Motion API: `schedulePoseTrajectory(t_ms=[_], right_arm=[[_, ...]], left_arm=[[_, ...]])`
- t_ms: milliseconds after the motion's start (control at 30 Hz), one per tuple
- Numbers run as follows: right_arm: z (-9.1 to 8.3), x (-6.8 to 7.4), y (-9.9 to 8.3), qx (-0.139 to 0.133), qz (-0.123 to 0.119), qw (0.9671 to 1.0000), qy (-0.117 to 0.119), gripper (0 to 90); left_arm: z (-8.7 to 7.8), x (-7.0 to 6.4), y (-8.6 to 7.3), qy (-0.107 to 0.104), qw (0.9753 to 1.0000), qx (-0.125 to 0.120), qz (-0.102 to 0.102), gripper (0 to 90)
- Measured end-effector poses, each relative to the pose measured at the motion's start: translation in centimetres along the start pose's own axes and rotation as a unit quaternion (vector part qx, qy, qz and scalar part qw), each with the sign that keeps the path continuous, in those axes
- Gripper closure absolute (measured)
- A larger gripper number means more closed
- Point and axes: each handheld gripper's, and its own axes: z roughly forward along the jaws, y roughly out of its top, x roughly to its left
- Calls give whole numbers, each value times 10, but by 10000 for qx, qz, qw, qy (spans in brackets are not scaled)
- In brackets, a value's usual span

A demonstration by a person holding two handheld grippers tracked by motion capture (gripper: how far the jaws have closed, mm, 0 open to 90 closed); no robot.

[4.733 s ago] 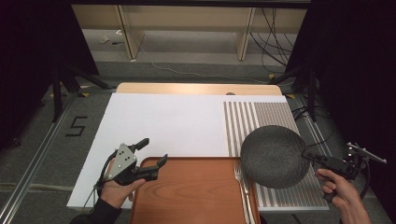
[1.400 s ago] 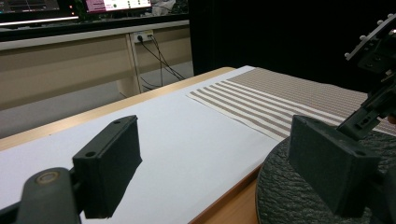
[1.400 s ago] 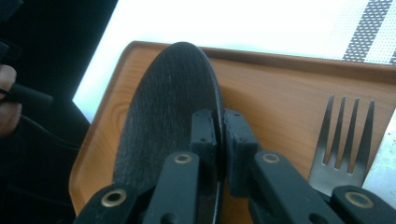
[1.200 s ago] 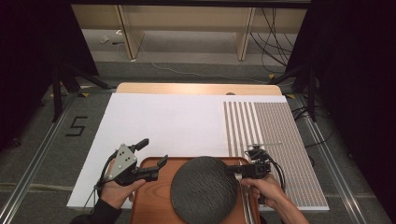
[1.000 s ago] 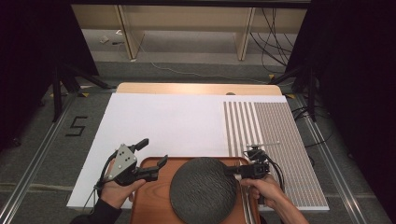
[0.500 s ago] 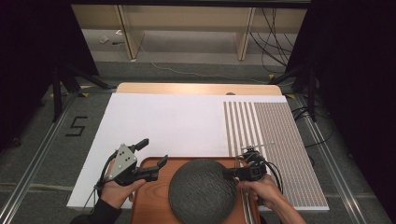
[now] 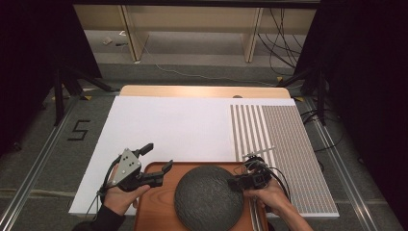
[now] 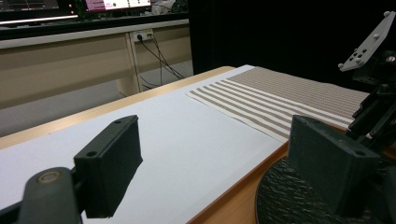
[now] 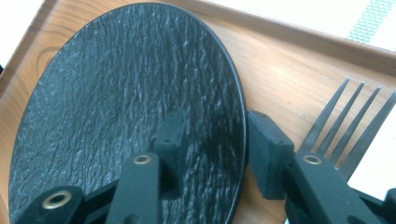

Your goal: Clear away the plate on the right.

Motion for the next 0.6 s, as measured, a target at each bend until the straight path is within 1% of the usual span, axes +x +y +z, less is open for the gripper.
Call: schedulePoseTrajectory(t_ms=[67,133,167,233,333,433,500,600], right_arm=[[-2,1,0,-54,-15,10000,-22,584],[-5,1,1,-166,-66,9998,-1,558],[-6,1,2,-259,-134,9996,-26,534],[-9,3,3,-403,-275,9986,-183,490],[-15,6,4,-655,-471,9964,-269,449],[-21,8,5,-944,-689,9927,-310,428],[-26,10,5,-1168,-817,9893,-316,404],[-31,13,5,-1467,-940,9843,-290,386]], left_arm=[[0,0,0,-2,10000,0,7,171],[0,0,0,0,10000,-1,0,171],[0,0,0,1,10000,3,-2,171],[0,0,0,-3,10000,8,0,171],[0,0,0,-9,10000,4,-3,171],[0,0,0,-5,10000,1,-7,171],[0,0,0,-6,10000,-1,-13,170],[0,0,0,-13,10000,1,-6,170]])
